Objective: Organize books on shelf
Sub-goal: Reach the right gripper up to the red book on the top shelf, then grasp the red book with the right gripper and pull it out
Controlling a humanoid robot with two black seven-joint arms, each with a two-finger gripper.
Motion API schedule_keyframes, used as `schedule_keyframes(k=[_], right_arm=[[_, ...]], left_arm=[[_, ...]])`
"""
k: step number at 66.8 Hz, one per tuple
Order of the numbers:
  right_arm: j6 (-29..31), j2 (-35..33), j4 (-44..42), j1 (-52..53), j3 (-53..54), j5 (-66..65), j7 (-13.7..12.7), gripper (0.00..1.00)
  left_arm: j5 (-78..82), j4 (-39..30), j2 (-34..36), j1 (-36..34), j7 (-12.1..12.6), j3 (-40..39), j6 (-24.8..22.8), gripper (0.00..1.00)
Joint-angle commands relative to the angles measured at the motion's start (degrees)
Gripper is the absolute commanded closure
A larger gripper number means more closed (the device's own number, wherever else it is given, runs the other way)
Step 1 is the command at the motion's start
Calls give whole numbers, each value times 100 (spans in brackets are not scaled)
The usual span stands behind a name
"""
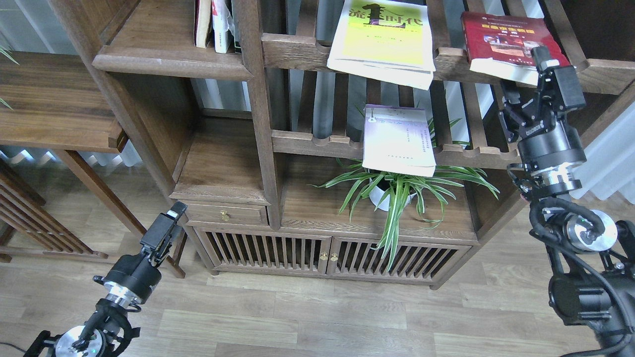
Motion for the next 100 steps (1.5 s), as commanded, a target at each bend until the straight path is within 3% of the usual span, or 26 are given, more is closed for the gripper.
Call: schedule_keyframes(k=[1, 17, 31, 43, 62, 71, 100], right_arm=[[-69, 6, -114, 132, -2, 0, 0, 18], [-166, 6, -150, 158, -2, 0, 0, 23], [-218, -3, -176, 167, -2, 0, 0, 41], [-587, -11, -185, 176, -11, 0, 0, 43], [-500, 50, -194, 176, 16, 9, 18, 69], [-106, 94, -211, 167, 147, 9, 237, 95], [581, 103, 131, -395, 736, 448, 255, 95]], left_arm=[[0, -6, 0, 0, 0, -9, 0, 0], [0, -6, 0, 0, 0, -53, 0, 0], [0, -6, 0, 0, 0, -53, 0, 0], [0, -15, 0, 0, 0, -53, 0, 0], [0, -24, 0, 9, 0, -106, 0, 0], [0, -33, 0, 44, 0, -114, 0, 0], [0, -15, 0, 61, -8, -158, 0, 0]])
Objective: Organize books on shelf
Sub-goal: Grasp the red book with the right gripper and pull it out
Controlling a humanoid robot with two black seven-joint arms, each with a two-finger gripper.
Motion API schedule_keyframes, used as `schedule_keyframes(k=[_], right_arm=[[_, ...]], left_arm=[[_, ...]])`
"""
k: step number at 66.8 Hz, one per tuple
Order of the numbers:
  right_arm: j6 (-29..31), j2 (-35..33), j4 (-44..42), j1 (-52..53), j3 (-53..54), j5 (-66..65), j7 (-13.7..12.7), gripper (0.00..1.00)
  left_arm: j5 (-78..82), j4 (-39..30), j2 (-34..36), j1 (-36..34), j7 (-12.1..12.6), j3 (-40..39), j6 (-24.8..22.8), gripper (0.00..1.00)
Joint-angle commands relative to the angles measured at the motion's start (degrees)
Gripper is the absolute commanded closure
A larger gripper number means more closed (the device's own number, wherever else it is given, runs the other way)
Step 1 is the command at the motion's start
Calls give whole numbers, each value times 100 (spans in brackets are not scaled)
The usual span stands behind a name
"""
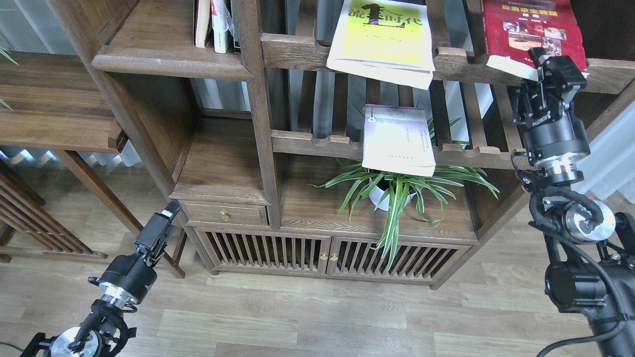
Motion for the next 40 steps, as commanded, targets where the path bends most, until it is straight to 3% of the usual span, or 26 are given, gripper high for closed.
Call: schedule_keyframes(k=[1, 16, 40], right_arm=[[214, -5, 230, -369, 372, 221, 3, 95], [993, -32, 397, -1598, 935, 845, -59, 95], [993, 12, 256, -3383, 777, 1038, -147, 95]], left_arm=[[0, 11, 0, 15, -7, -31, 0, 0], [-9, 47, 0, 6, -16, -49, 0, 0], [-9, 205, 0, -38, 19, 13, 0, 0]])
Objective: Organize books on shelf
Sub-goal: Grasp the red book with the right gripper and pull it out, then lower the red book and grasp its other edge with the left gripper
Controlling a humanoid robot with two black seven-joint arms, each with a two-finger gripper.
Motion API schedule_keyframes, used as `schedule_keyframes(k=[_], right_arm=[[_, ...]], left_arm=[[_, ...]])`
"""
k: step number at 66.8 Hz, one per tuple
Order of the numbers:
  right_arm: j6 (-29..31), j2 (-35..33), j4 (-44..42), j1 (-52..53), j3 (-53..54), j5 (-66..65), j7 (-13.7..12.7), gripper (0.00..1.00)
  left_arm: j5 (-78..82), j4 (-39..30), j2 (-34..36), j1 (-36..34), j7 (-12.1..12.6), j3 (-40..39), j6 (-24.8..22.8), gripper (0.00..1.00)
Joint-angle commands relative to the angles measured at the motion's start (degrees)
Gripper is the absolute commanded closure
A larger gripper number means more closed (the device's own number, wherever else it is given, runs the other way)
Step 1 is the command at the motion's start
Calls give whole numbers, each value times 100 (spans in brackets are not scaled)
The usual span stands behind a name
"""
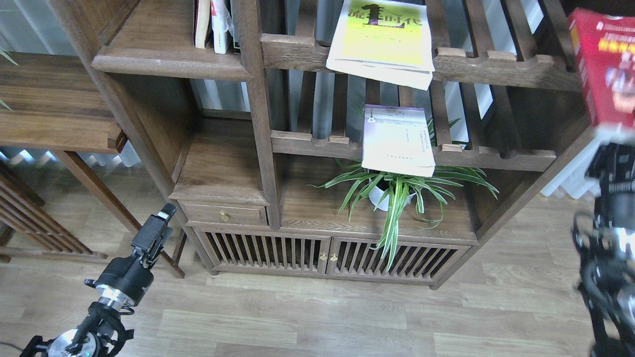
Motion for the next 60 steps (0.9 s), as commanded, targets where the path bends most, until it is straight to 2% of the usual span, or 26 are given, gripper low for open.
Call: schedule_keyframes(k=[1, 20, 27, 32, 41, 47, 60], right_arm=[[-4, 17, -133, -431, -180, -4, -100, 95], [-4, 96, -836, -739, -707, -100, -250, 95], [-4, 219, -1591, -722, -1252, -109, -531, 95], [-4, 263, -1794, -695, -1472, -100, -601, 95], [-4, 334, -1882, -660, -2087, -179, -610, 95], [-4, 334, -1926, -511, -2553, -197, -610, 94], [-4, 351, -1943, -62, -3283, -223, -610, 94]], left_arm=[[1, 110, 0, 0, 14, 29, 0, 0], [1, 163, 0, 0, -4, 161, 0, 0], [-26, 181, 0, 52, -30, 169, 0, 0], [-26, 198, 0, 96, -13, 240, 0, 0], [-43, 435, 0, 105, -92, 530, 0, 0], [-158, 602, 0, 114, -21, 723, 0, 0], [-1045, 515, 193, 105, 23, 1329, 0, 0]])
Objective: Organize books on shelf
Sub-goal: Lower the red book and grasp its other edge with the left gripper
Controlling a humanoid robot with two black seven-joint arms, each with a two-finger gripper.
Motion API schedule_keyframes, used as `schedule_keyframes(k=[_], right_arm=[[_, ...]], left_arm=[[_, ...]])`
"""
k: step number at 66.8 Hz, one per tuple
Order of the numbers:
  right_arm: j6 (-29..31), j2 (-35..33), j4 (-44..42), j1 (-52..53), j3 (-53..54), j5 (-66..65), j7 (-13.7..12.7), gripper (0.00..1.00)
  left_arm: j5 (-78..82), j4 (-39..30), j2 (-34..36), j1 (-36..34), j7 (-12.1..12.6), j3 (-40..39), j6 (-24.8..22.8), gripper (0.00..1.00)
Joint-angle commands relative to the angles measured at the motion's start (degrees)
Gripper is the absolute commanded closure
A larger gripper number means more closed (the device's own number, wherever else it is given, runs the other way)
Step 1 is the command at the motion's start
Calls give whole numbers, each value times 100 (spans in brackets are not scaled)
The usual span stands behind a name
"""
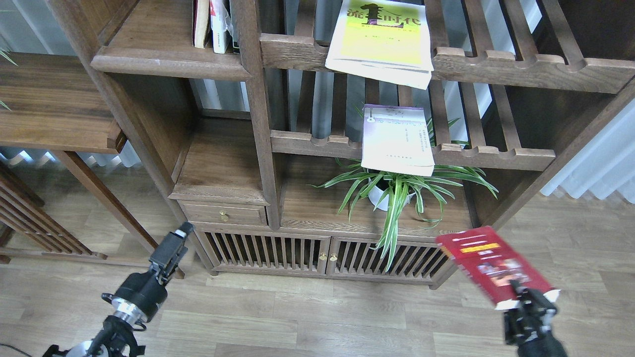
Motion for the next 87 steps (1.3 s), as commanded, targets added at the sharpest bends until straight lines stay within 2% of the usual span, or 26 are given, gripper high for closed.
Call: schedule_keyframes(k=[1, 7, 13, 14, 18, 35, 60, 87], right_arm=[[1, 2, -5, 302, -418, -38, 2, 94], [1, 2, 3, 478, -647, -64, 2, 94], [1, 2, 3, 662, -893, -82, -6, 94], [1, 10, 3, 784, -1102, -90, 2, 94], [1, 10, 3, 891, -1341, -91, 2, 94], [1, 291, 12, 1330, -2220, -117, 11, 94], [1, 1021, 21, 1366, -2545, -495, 2, 94], [1, 1232, 12, 1260, -2800, -679, -6, 93]], left_arm=[[-668, -66, 203, -6, 49, 365, 0, 1], [-1179, -154, 300, -15, 268, 558, 0, 2], [-1662, -259, 598, -23, 760, 927, 0, 2], [-2037, -398, 834, -23, 1065, 1215, 0, 3], [-2347, -531, 994, -32, 1253, 1446, 0, 3], [-2990, -699, 1267, -102, 1258, 2061, 0, 3], [-2972, -576, 1205, -102, 1258, 2440, 0, 2], [-2902, 66, 432, -366, 1258, 2440, 0, 0]])
